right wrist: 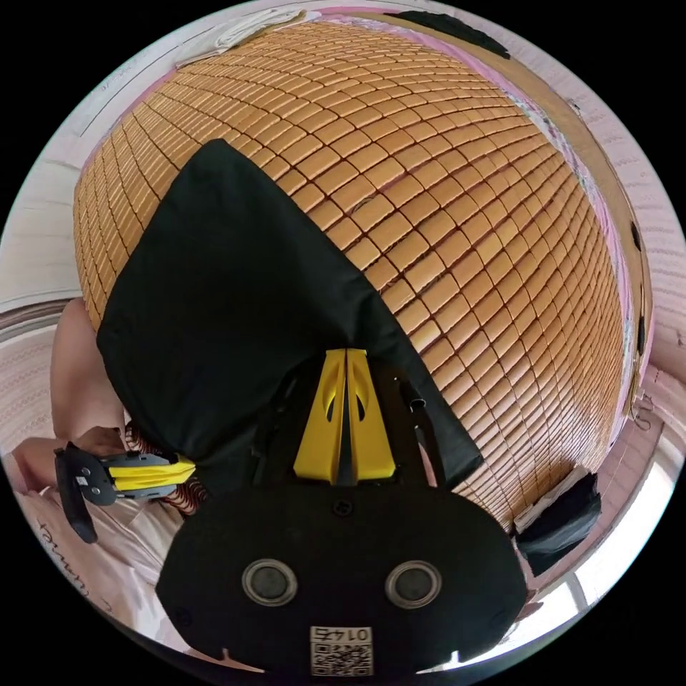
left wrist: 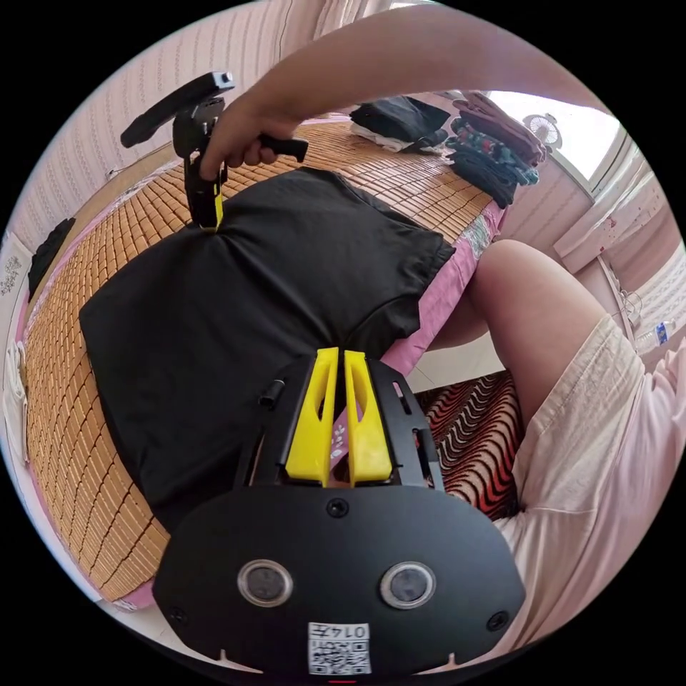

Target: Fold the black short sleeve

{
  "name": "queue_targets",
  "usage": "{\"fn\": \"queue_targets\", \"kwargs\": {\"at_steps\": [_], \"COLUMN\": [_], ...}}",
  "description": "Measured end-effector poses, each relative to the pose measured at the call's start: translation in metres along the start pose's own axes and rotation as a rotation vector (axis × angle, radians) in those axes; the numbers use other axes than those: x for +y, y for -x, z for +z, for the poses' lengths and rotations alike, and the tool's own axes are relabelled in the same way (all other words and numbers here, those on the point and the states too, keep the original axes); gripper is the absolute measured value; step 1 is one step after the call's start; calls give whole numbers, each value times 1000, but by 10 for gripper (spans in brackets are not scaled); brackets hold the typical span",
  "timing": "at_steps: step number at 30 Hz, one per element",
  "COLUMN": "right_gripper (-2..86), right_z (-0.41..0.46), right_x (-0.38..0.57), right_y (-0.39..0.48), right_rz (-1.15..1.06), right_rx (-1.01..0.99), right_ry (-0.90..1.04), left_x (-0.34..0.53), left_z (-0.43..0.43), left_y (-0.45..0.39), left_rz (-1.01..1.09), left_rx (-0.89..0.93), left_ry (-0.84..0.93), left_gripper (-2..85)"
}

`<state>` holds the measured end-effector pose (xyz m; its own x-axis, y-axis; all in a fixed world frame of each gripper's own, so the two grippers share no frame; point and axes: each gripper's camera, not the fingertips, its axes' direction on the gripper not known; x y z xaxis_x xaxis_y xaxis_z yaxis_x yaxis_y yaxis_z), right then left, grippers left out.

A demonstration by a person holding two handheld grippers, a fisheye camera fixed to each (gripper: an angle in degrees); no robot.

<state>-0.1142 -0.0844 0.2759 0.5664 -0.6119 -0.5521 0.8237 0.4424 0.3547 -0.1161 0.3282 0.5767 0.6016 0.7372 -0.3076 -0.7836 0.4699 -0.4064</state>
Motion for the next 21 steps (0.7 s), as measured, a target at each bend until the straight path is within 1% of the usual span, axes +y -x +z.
{"fn": "queue_targets", "kwargs": {"at_steps": [1, 3, 5, 6, 8, 9, 11, 13, 14, 16, 17, 19, 20, 21], "right_gripper": [-6, -6, -6, -5, -5, -5, -4, -3, -2, 4, 5, 25, 35, 53], "right_z": [-7, -9, 16, 26, 35, 38, 37, 28, 28, 42, 49, 87, 98, 117], "right_x": [-1, -3, -8, -5, 2, 10, 34, 96, 116, 200, 221, 298, 316, 348], "right_y": [-5, -15, -21, -21, -20, -22, -35, -59, -63, -70, -70, -70, -70, -69], "right_rz": [3, 26, 52, 65, 50, 36, 81, 214, 238, 328, 347, 440, 464, 509], "right_rx": [48, 43, 24, 87, 125, 129, 54, -126, -171, -249, -251, -270, -283, -332], "right_ry": [-26, -72, -7, -39, -44, -62, -153, -390, -440, -554, -561, -525, -518, -516], "left_x": [1, 4, 6, 6, 7, 8, 10, 13, 16, 21, 23, 23, 22, 19], "left_z": [1, 3, 5, 6, 8, 9, 9, 7, 2, -7, -12, -18, -21, -22], "left_y": [-1, -1, 0, 0, -1, -2, -4, -8, -10, -12, -14, -19, -24, -29], "left_rz": [4, -1, -16, -22, -23, -21, -15, 1, 5, 1, 2, 0, 13, 24], "left_rx": [-2, 4, 17, 22, 23, 21, 15, 17, 11, 25, 49, 79, 96, 100], "left_ry": [-1, -11, -17, -17, -13, -14, -23, -36, -58, -107, -135, -164, -188, -214], "left_gripper": [-5, -5, -5, -5, -5, -4, -2, 2, 9, 25, 36, 68, 75, 81]}}
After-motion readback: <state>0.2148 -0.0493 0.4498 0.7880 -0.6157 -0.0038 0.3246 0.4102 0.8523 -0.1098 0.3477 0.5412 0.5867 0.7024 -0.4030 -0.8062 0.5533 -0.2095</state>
